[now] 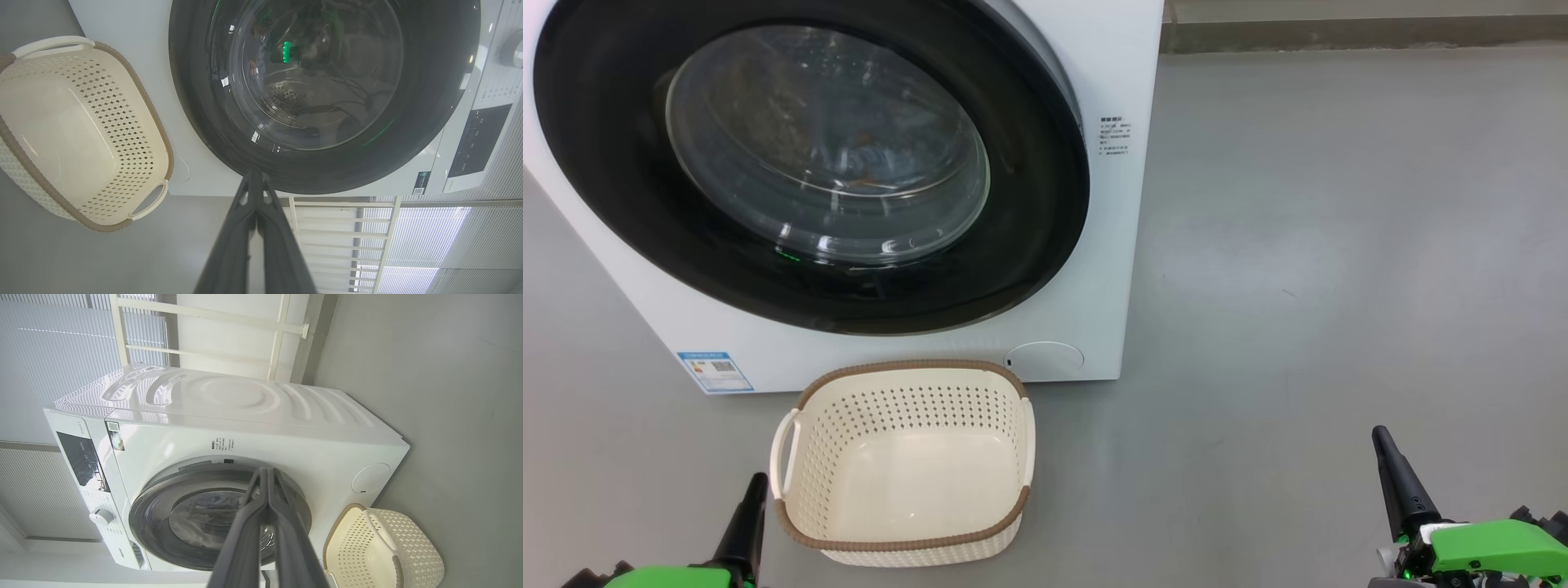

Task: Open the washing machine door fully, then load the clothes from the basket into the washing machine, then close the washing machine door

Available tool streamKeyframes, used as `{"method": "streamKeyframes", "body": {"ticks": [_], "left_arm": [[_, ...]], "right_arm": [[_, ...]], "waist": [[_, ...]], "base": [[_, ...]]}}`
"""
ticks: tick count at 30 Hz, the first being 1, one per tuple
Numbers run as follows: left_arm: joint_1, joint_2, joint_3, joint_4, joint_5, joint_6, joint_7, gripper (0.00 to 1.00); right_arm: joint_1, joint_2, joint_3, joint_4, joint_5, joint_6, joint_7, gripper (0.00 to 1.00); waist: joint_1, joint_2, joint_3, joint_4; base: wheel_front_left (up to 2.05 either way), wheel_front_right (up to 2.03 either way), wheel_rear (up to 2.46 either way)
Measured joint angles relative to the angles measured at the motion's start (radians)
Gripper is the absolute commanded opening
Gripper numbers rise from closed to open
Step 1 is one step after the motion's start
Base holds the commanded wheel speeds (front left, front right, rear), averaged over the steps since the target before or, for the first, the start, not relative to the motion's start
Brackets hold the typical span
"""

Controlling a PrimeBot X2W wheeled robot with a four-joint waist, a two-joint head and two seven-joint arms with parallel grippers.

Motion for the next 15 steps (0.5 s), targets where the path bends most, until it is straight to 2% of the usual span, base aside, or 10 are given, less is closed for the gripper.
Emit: {"method": "streamKeyframes", "body": {"ticks": [10, 15], "left_arm": [[-0.018, -0.009, 0.018, -0.005, -0.097, 0.0, 0.033, 0.0], [-0.019, -0.012, 0.019, -0.005, -0.099, 0.0, 0.035, 0.0]], "right_arm": [[0.0, 0.012, -0.018, -0.013, 0.098, 0.0, 0.03, 0.0], [0.0, 0.013, -0.021, -0.014, 0.104, 0.0, 0.03, 0.0]], "waist": [[0.0, 0.0, -0.006, 0.005], [-0.0001, 0.0, -0.006, 0.005]], "base": [[0.0, 0.0, 0.0], [0.0, 0.0, 0.0]]}}
